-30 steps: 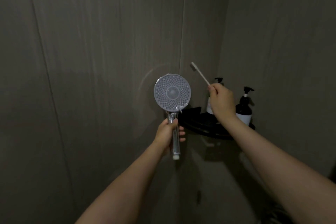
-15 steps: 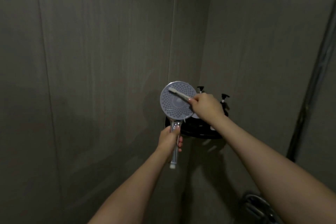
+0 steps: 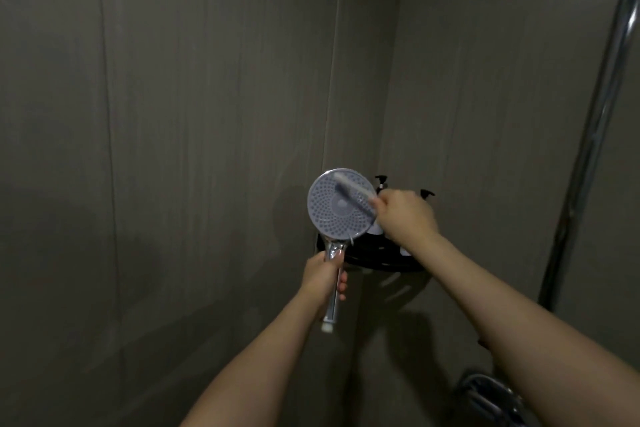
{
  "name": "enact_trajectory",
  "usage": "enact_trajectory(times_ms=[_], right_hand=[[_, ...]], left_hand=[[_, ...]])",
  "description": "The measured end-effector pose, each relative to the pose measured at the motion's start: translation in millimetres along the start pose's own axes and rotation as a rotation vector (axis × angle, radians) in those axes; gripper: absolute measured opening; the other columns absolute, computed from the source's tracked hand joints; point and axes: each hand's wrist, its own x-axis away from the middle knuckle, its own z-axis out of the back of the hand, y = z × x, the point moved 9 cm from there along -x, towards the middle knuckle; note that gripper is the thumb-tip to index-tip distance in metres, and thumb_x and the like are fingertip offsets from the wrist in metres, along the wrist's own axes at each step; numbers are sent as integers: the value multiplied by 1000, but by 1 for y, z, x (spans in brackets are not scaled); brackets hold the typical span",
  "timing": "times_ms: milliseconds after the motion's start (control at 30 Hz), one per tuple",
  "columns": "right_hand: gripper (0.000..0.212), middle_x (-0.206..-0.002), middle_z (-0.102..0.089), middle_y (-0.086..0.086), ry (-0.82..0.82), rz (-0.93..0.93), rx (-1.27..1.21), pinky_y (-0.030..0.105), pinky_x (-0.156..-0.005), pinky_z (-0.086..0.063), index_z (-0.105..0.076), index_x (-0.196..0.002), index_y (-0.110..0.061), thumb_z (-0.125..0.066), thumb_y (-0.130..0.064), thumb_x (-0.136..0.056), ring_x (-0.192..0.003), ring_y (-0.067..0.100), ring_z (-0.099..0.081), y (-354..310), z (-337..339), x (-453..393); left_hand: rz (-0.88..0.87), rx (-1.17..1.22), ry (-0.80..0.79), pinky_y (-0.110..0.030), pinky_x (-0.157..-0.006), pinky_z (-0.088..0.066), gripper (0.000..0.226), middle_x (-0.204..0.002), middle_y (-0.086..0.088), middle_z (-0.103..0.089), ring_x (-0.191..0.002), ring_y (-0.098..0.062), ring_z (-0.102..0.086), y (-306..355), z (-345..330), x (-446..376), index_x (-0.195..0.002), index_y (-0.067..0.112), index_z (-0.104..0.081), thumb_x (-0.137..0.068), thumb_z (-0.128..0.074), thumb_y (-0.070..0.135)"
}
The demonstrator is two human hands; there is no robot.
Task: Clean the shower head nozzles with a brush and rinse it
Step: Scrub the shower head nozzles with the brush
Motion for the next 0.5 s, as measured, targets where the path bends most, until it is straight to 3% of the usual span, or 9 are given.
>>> enact_trajectory(times_ms=[67, 233, 300, 367, 500], right_hand=[[34, -77, -62, 7, -77, 102, 56, 29, -57, -43, -62, -86, -14, -38, -35, -97, -65, 21, -56, -19, -19, 14], [37, -64, -52, 4, -24, -117, -102, 32, -51, -42, -52, -68, -12, -38, -31, -97, -58, 23, -53, 13, -11, 11], [36, -66, -54, 3, -104, -25, -59, 28, -49, -41, -58, -77, -11, -38, -32, -97, -55, 17, -51, -4, -23, 16], [33, -76, -60, 7, -193, 31, 13, 30, -56, -47, -60, -86, -11, -38, -34, -97, -63, 19, -55, -22, -41, 27], [36, -75, -62, 8, -119, -42, -22, 37, -60, -53, -60, -81, -11, -39, -35, -96, -66, 24, -61, -11, -31, 18]], left_hand=[[-8, 8, -2, -16, -37, -33, 23, -52, -6, -44, -33, -11, -38, 2, 3, 0, -71, 15, -46, -93, -48, 21], [-12, -5, -15, -17, -37, -33, 25, -53, -5, -44, -35, -11, -38, 6, 7, 1, -70, 15, -45, -94, -48, 22], [-22, -8, -3, -17, -37, -33, 26, -52, -5, -45, -35, -11, -38, 7, 8, 0, -69, 15, -45, -94, -48, 22], [-33, 5, 6, -17, -36, -33, 26, -50, -5, -45, -33, -11, -38, 7, 8, 0, -69, 15, -47, -93, -48, 21], [-7, -5, 1, -18, -38, -34, 25, -53, -5, -45, -36, -12, -38, 3, 7, 2, -70, 15, -46, -94, -47, 23]])
